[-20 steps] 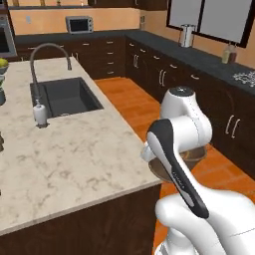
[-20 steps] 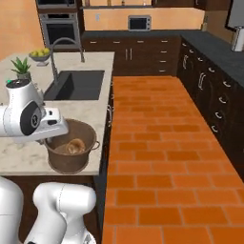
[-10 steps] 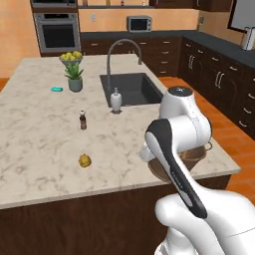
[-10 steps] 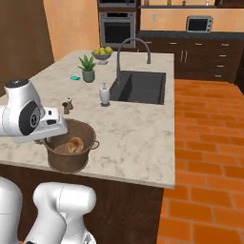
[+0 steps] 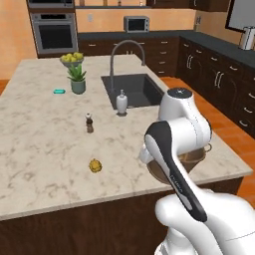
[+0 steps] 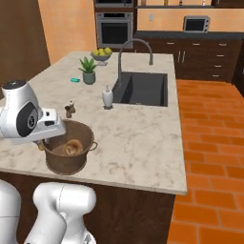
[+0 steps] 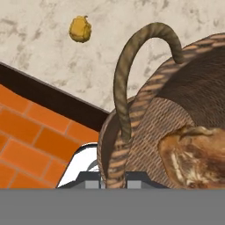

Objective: Open the cabinet, pick up the bread from the cabinet and place it in the basket. Then move the basket to the dining counter.

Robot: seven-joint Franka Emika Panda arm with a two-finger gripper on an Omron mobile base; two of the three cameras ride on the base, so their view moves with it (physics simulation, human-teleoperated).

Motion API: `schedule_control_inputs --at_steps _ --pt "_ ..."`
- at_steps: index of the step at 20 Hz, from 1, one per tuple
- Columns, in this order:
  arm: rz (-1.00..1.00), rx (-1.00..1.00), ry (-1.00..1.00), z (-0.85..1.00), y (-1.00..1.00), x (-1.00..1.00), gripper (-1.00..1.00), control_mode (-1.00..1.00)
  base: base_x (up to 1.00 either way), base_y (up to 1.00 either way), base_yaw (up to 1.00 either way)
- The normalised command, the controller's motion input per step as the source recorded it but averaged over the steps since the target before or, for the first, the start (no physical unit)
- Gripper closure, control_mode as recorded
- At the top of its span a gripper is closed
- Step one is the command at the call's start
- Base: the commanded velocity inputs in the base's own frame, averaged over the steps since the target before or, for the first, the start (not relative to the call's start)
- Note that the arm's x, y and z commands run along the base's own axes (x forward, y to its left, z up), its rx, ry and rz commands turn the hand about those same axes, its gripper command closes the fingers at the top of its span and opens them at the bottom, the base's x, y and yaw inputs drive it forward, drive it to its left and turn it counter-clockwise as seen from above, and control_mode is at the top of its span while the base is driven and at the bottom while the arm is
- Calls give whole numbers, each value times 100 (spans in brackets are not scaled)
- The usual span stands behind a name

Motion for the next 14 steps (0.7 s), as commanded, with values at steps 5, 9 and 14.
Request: schedule_control_inputs --at_steps 5,9,14 --pt "0 0 0 0 0 0 100 100 34 9 -9" --pt "-6 0 0 0 2 46 100 -100 10 2 -3" --pt "-4 -1 1 -1 0 85 100 -100 0 0 0"
